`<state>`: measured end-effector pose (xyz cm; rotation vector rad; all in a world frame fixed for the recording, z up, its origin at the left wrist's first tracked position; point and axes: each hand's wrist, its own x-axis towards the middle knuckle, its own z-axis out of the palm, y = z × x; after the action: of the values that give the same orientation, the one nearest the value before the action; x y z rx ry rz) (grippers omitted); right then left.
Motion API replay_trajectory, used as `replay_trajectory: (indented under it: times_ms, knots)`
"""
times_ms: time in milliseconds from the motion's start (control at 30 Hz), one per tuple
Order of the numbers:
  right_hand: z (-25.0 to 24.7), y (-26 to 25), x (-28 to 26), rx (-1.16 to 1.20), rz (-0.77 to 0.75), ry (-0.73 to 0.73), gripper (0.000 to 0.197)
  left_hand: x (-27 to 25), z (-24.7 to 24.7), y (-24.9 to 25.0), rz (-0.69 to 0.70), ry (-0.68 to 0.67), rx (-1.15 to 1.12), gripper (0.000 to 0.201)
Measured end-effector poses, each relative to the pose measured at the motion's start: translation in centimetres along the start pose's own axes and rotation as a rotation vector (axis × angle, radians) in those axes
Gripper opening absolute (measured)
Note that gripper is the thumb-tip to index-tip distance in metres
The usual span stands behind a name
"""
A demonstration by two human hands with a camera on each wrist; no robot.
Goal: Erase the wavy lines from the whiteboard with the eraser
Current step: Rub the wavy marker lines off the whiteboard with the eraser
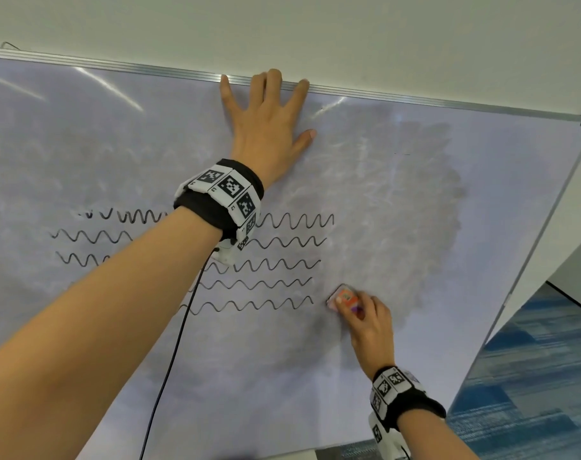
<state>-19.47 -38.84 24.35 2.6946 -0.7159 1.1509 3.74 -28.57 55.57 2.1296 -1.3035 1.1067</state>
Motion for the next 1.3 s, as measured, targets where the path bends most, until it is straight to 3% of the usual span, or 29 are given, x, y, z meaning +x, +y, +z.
replay_trajectory:
  times_ms: [133,233,367,467,700,900,1167,1300]
  knots:
    - [-2.7,0.1,6.5,0.118,0.236,0.236,0.052,0.0,0.0,0.1,-0.005,-0.007,0.004,0.062]
    - [-3.1,-1.8,9.4,0.138,0.223,0.333,0.054,0.1,0.0,-0.1,0.004,-0.004,0.01,0.062]
    - [-2.1,-5.3,8.2,0.096,0.013,0.219,0.063,0.0,-0.1,-0.3,0.022,0.003,0.017,0.063]
    - [-3.0,-4.4,9.1,0.05,-0.053,0.182,0.057,-0.1,-0.4,-0.8,0.06,0.01,0.039,0.063]
    - [-5.9,-3.5,14.7,0.083,0.105,0.284,0.066,-0.1,-1.4,-2.4,0.101,-0.003,0.01,0.062]
    - [-3.3,-5.4,10.0,0.025,-0.007,0.175,0.078,-1.0,-2.7,-6.1,-0.064,0.088,-0.014,0.055]
    - [-5.0,-5.4,14.7,0.083,0.137,0.305,0.069,-2.8,-3.1,-9.4,-0.177,0.125,0.009,0.048]
    - [-3.4,-6.5,12.1,0.057,0.051,0.239,0.079,-3.4,-2.8,-9.6,-0.171,0.128,0.01,0.048]
